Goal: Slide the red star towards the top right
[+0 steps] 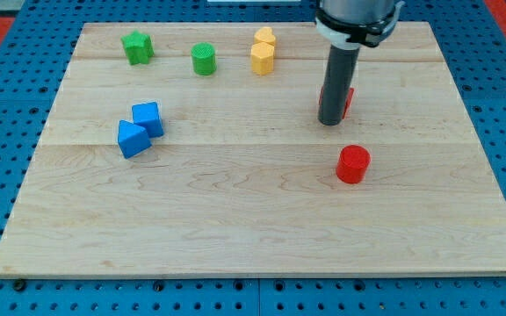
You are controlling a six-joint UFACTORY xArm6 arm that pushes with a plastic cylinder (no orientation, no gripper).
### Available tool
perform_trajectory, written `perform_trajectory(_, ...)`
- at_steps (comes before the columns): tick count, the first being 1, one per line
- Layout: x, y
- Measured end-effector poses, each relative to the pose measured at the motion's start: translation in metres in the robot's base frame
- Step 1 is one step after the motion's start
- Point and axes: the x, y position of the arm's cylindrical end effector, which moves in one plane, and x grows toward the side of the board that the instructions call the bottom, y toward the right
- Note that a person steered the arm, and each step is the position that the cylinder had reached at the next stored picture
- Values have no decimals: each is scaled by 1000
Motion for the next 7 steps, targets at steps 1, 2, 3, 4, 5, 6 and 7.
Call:
perform_trajectory(1,-1,-20)
perform_trajectory(2,-1,-21)
perform_trajectory(3,-1,-5)
perform_trajectory(4,-1,0)
perform_trajectory(5,-11,3)
perform_trajectory(6,-43,8)
perform_trajectory(7,-69,10)
